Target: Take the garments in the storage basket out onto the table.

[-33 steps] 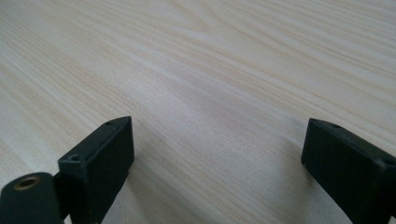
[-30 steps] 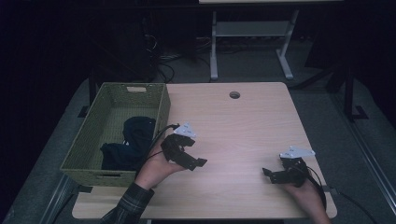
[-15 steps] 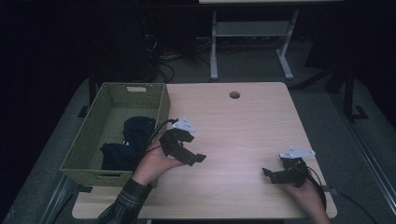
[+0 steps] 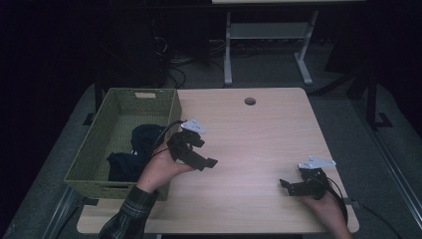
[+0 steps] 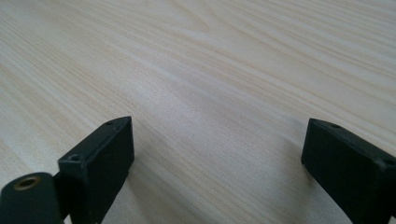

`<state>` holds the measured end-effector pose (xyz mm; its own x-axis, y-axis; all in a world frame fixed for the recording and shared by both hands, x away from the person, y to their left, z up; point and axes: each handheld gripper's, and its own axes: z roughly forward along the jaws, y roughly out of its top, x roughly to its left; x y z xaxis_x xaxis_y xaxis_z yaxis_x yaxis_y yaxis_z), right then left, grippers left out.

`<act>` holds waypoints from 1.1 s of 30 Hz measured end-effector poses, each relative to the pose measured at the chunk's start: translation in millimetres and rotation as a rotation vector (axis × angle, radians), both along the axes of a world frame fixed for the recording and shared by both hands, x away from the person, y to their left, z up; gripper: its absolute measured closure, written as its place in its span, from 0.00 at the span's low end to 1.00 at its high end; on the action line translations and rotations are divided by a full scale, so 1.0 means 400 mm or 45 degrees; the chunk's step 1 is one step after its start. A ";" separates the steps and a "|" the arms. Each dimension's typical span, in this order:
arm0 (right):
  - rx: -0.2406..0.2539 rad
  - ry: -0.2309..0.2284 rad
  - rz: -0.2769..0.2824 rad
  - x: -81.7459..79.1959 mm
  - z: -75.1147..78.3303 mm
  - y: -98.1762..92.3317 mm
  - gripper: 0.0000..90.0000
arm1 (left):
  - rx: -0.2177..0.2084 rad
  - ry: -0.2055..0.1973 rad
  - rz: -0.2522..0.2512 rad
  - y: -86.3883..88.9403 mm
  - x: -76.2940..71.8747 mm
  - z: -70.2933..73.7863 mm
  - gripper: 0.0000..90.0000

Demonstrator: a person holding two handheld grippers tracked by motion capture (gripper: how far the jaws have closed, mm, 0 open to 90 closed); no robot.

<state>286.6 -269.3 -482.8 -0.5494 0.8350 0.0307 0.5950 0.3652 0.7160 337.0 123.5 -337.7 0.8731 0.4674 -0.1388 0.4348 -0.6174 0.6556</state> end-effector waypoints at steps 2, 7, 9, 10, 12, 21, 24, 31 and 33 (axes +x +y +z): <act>-0.002 -0.004 0.001 0.000 0.000 0.000 0.10 | 0.004 0.003 0.001 0.009 0.001 0.007 0.17; -0.002 -0.004 0.001 0.000 0.000 0.000 0.10 | 0.018 -0.001 -0.001 0.027 0.000 0.025 0.21; -0.001 -0.003 0.000 0.000 0.000 0.000 0.10 | 0.010 -0.009 0.013 0.030 -0.003 0.029 0.21; -0.002 -0.003 0.000 0.000 0.000 0.000 0.10 | 0.014 -0.016 0.014 0.038 -0.002 0.031 0.20; -0.002 -0.004 0.001 0.000 0.000 0.000 0.10 | 0.029 -0.018 0.016 0.042 -0.001 0.032 0.20; 0.000 0.000 0.000 0.001 0.000 0.000 0.10 | 0.077 -0.047 0.076 0.084 0.000 0.053 0.20; -0.001 0.000 0.001 0.001 0.000 0.000 0.10 | 0.089 -0.053 0.104 0.101 0.001 0.058 0.20; 0.000 0.001 0.006 0.002 0.000 -0.001 0.10 | 0.112 -0.061 0.152 0.138 0.001 0.070 0.20; 0.000 0.001 0.007 0.002 0.000 -0.001 0.10 | 0.113 -0.058 0.169 0.151 0.001 0.073 0.20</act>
<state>287.4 -269.6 -482.8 -0.5542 0.8318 0.0314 0.5934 0.3684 0.7157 337.4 183.8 -308.4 0.8074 0.5876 -0.0530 0.4871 -0.6132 0.6218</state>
